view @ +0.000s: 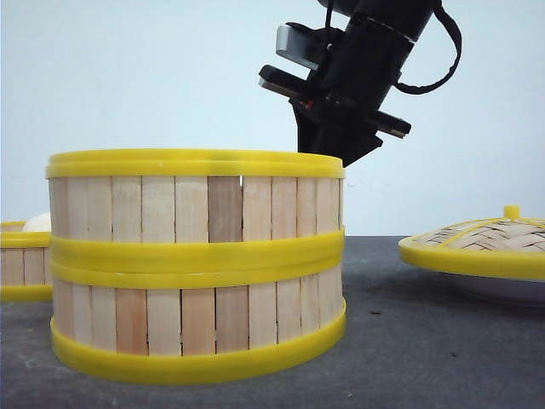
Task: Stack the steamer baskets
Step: 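Lower the basket onto the front basket and open the right gripper, then move the left gripper to the rim of the basket with one bun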
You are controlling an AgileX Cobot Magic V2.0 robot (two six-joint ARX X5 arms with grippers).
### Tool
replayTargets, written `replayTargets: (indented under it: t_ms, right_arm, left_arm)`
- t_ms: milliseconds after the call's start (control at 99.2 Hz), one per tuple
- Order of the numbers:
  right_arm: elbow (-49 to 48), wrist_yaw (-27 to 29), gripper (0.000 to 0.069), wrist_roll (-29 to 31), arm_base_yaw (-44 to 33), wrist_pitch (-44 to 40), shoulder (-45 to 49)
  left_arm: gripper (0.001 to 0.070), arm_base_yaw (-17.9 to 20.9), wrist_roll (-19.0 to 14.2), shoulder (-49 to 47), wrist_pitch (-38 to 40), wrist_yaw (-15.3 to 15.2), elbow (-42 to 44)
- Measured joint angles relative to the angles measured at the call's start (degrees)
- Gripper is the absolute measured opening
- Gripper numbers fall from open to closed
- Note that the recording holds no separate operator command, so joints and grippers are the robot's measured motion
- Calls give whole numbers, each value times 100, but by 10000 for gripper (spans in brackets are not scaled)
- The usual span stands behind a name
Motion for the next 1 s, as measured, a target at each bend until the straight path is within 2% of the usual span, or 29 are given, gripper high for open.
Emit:
replayTargets:
  t_ms: [303, 353, 454, 534, 686, 837, 998]
  right_arm:
    - [0, -2, 42, 0, 0, -22, 0]
    - [0, -4, 93, 4, 0, -11, 0]
    - [0, -4, 261, 17, 0, 90, 0]
    - [0, 50, 312, 15, -4, 223, -7]
    - [0, 271, 331, 13, -7, 365, -264]
    - [0, 535, 332, -39, -11, 549, -1182]
    - [0, 708, 332, -103, -11, 404, -2302]
  left_arm:
    - [397, 0, 24, 0, 0, 2, 0]
    - [397, 0, 28, 0, 0, 0, 0]
    - [397, 0, 42, 0, 0, 2, 0]
    - [397, 0, 44, 0, 0, 0, 0]
    - [397, 0, 46, 0, -24, 0, 0]
    - [394, 0, 46, 0, -48, -13, 0]
    - [391, 0, 46, 0, -48, -444, 0]
